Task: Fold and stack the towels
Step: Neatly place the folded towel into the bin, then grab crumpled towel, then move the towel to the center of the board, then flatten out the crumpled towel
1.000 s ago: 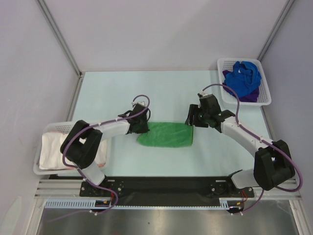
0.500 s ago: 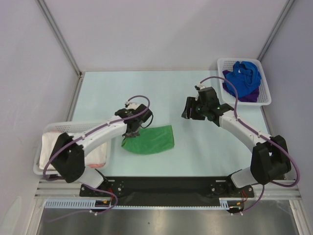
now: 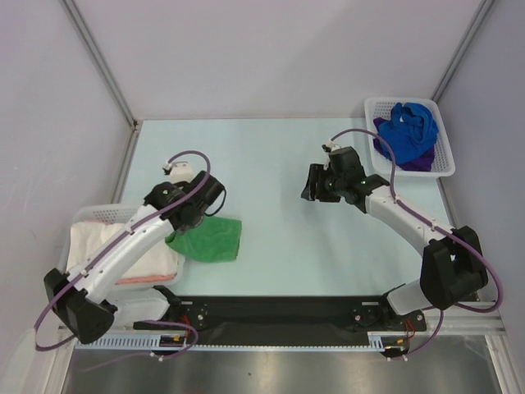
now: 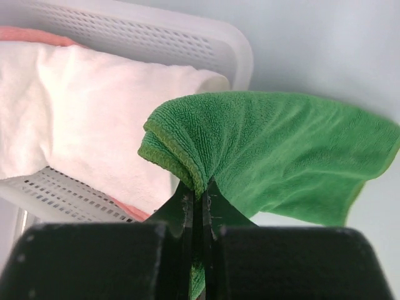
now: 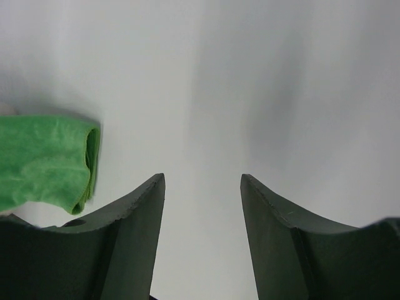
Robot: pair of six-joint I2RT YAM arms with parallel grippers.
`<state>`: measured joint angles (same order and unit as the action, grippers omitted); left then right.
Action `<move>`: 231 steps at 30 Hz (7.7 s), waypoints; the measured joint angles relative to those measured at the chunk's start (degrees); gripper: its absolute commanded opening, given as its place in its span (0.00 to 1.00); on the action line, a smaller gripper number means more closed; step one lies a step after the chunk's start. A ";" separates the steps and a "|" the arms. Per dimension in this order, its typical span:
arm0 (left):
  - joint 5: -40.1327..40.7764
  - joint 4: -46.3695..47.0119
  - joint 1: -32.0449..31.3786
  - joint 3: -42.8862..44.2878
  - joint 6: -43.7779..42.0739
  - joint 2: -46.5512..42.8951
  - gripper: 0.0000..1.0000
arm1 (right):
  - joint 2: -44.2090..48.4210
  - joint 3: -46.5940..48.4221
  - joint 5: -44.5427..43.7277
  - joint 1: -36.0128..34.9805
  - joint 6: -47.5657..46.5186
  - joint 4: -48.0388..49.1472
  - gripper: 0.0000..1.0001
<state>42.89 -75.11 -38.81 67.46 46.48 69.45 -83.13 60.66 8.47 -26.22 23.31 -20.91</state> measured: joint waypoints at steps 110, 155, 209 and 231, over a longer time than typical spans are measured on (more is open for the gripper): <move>-29.29 33.33 5.97 -5.53 -26.53 -11.39 0.80 | -7.98 26.27 -17.22 19.61 0.24 -7.41 0.64; -38.97 41.57 2.03 -11.43 -31.56 -6.34 0.77 | -52.70 64.85 -21.53 35.19 1.84 -7.98 0.00; -35.78 55.23 14.21 -3.28 -14.38 24.68 0.71 | -4.68 -0.87 -13.99 -5.97 8.96 6.97 0.41; -40.76 56.98 17.09 12.90 -14.47 41.66 0.62 | -13.66 4.85 -20.33 -13.18 0.13 1.99 0.49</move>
<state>2.13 -18.13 -21.71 80.36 32.01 111.11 -96.79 65.52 -11.86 -39.40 23.44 -18.92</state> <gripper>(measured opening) 0.623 0.484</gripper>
